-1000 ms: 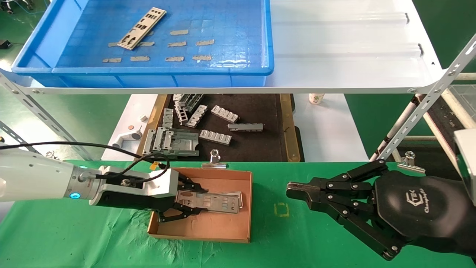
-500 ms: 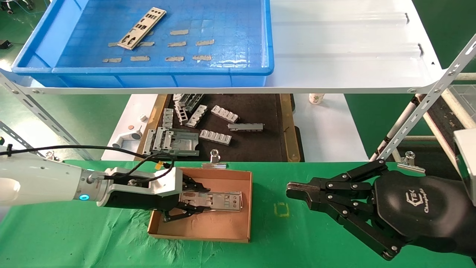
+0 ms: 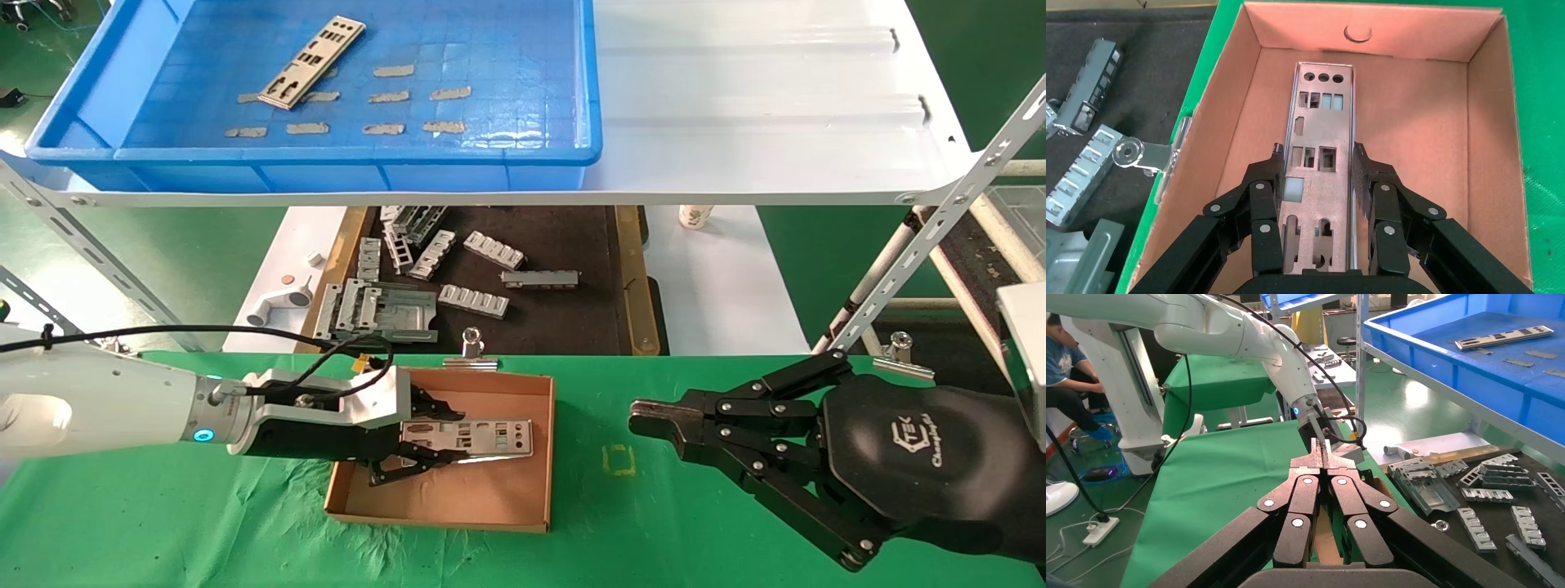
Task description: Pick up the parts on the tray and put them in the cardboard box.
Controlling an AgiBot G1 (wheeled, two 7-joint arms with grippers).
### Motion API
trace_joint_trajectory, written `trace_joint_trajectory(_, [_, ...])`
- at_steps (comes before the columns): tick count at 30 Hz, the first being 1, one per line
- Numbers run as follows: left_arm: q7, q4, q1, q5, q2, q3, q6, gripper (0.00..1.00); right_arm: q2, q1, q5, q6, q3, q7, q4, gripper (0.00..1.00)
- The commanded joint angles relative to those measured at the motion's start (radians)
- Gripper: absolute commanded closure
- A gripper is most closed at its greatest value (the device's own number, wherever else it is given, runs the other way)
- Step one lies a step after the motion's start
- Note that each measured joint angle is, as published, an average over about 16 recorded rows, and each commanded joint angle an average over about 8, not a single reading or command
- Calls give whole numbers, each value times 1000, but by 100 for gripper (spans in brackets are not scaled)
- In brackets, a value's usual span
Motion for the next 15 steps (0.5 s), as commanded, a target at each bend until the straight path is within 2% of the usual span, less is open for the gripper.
trace_joint_trajectory(1, [3, 10, 0, 1, 3, 1, -3, 96, 0, 0, 0, 0, 0, 0, 0, 100])
trace_joint_trajectory(5, [7, 25, -3, 1, 7, 1, 1, 83, 0, 0, 0, 0, 0, 0, 0, 100])
trace_joint_trajectory(12, [14, 48, -6, 1, 14, 1, 9, 11, 0, 0, 0, 0, 0, 0, 0, 100])
trace_joint_trajectory(14, [16, 54, -7, 1, 15, 1, 9, 0, 0, 0, 0, 0, 0, 0, 0, 100])
trace_joint_trajectory(15, [16, 57, -8, 0, 16, 0, 9, 0, 0, 0, 0, 0, 0, 0, 0, 100])
